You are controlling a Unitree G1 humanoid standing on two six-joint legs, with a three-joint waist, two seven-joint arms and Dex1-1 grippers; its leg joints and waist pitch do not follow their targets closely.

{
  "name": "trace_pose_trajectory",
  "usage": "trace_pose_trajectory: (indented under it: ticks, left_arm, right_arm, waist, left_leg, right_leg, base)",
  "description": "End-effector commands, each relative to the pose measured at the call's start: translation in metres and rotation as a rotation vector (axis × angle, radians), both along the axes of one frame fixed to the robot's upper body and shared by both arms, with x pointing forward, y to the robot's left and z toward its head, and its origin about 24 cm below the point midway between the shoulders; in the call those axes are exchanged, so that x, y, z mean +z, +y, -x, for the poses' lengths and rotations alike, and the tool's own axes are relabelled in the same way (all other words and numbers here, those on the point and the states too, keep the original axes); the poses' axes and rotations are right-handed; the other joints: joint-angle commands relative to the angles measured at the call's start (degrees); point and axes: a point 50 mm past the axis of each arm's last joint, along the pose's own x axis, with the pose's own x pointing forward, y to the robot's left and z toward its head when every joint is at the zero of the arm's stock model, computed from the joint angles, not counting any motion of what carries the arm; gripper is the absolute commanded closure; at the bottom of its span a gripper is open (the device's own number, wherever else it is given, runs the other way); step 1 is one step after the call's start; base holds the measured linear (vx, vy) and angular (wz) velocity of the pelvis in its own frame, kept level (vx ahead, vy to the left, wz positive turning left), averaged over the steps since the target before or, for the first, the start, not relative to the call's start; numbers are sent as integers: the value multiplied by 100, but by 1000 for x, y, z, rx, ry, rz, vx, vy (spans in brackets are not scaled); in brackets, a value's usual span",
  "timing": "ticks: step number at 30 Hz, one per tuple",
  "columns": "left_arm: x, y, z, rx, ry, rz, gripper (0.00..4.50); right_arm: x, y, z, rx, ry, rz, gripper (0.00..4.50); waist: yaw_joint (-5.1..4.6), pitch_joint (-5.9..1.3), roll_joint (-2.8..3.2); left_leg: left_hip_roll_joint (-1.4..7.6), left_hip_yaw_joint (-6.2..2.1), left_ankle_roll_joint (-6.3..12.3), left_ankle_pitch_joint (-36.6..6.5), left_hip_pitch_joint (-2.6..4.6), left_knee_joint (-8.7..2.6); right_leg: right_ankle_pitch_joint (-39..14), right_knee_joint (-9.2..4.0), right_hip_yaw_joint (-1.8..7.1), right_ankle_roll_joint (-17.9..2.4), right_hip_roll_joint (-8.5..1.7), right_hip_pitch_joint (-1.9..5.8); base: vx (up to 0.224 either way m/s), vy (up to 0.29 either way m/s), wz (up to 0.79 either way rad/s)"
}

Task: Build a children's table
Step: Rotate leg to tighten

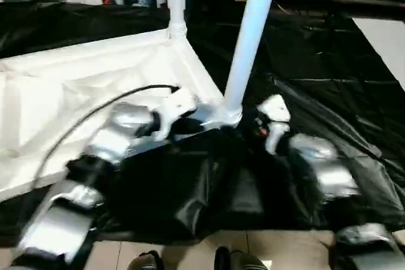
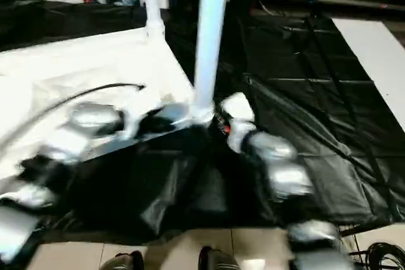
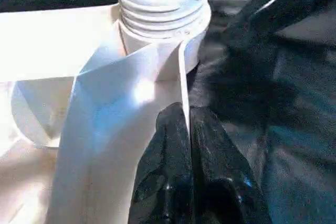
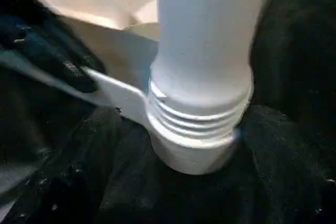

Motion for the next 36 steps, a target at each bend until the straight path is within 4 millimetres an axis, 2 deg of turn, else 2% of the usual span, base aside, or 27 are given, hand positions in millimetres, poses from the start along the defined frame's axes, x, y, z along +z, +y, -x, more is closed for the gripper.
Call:
trace_pose_trajectory:
  ticks: [1, 3, 4, 5, 6, 7, 8, 11, 14, 15, 17, 20, 23, 26, 32, 36]
  left_arm:
    - [-30, 1, 22, -143, 162, -59, 450]
    - [-27, 5, 31, -223, 202, -61, 450]
    - [-26, 8, 36, -253, 224, -62, 450]
    - [-25, 9, 39, -276, 241, -62, 450]
    - [-24, 10, 41, -289, 251, -61, 450]
    - [-23, 12, 43, -303, 263, -63, 450]
    - [-22, 12, 43, -306, 266, -64, 450]
    - [-21, 15, 44, -306, 266, -69, 450]
    - [-21, 16, 44, -305, 267, -72, 450]
    - [-21, 17, 44, -303, 265, -72, 450]
    - [-20, 17, 44, -304, 265, -74, 450]
    - [-20, 17, 45, -305, 268, -76, 450]
    - [-20, 17, 45, -303, 268, -76, 450]
    - [-20, 17, 44, -303, 266, -78, 450]
    - [-20, 17, 45, -300, 267, -80, 450]
    - [-22, 15, 39, -231, 223, -76, 450]
  right_arm:
    - [3, 5, 7, 114, 9, -21, 60]
    - [6, 0, 11, 175, 13, -14, 60]
    - [7, -2, 13, 204, 10, 4, 60]
    - [7, -3, 15, 236, 7, 22, 60]
    - [7, -4, 17, 260, 7, 34, 60]
    - [7, -4, 18, 278, -1, 55, 60]
    - [7, -5, 18, 281, -3, 59, 60]
    - [5, -4, 21, 346, 7, 84, 60]
    - [5, -3, 23, 370, 5, 98, 60]
    - [5, -3, 23, 376, 10, 91, 87]
    - [6, -2, 23, 383, 13, 84, 87]
    - [7, -2, 22, 388, 14, 78, 129]
    - [7, -2, 21, 386, 17, 71, 142]
    - [7, -2, 21, 383, 15, 71, 168]
    - [6, -2, 21, 383, 16, 68, 175]
    - [1, -1, 18, 311, 9, 75, 176]
  waist:
    - [17, -412, -21]
    - [12, -425, -6]
    - [15, -418, -8]
    - [21, -409, -3]
    - [35, -381, 16]
    - [48, -370, 22]
    - [49, -361, 20]
    - [55, -302, 24]
    - [52, -277, 17]
    - [49, -281, 10]
    - [50, -302, 18]
    - [43, -334, 5]
    - [48, -346, 9]
    - [51, -346, 5]
    - [56, -375, -4]
    - [56, -393, -2]
  left_leg:
    - [301, -123, 1047, 276, -7, -199]
    - [283, -95, 1306, 671, 15, -146]
    - [296, -99, 1382, 748, -9, -140]
    - [298, -95, 1401, 725, -7, -137]
    - [319, -84, 1378, 509, 17, -144]
    - [349, -96, 1271, 302, 17, -170]
    - [352, -91, 1215, 208, 18, -174]
    - [362, -96, 802, -491, 64, -232]
    - [357, -114, 542, -818, 80, -269]
    - [352, -117, 517, -815, 73, -272]
    - [348, -122, 504, -696, 65, -266]
    - [328, -111, 696, -283, 47, -227]
    - [324, -107, 800, -176, 40, -212]
    - [329, -110, 795, -243, 37, -212]
    - [322, -109, 822, -149, 39, -194]
    - [327, -108, 839, -103, 38, -183]
  right_leg:
    - [772, -173, 348, -1599, -506, 406]
    - [1771, -73, 347, -1808, -462, 372]
    - [2076, -34, 339, -1877, -475, 387]
    - [2106, -39, 340, -1884, -481, 380]
    - [1902, -65, 327, -1880, -472, 349]
    - [1469, -94, 313, -1855, -482, 364]
    - [1247, -111, 312, -1831, -477, 358]
    - [-227, -267, 334, -1667, -511, 317]
    - [-963, -346, 358, -1476, -533, 303]
    - [-986, -346, 362, -1453, -534, 309]
    - [-822, -322, 364, -1448, -529, 322]
    - [4, -232, 360, -1583, -507, 346]
    - [221, -211, 352, -1649, -507, 358]
    - [95, -223, 347, -1658, -513, 362]
    - [222, -194, 345, -1680, -505, 375]
    - [268, -181, 342, -1704, -507, 372]
  base:
    - [74, -15, -2]
    - [59, -14, 1]
    - [51, -14, 2]
    - [0, 0, 0]
    - [0, 0, 0]
    - [0, 0, 0]
    - [0, 0, 0]
    - [0, 0, 0]
    - [0, 0, 0]
    - [0, 0, 0]
    - [0, 0, 0]
    - [0, 0, 0]
    - [0, 0, 0]
    - [0, 0, 0]
    - [0, 0, 0]
    - [0, 0, 0]
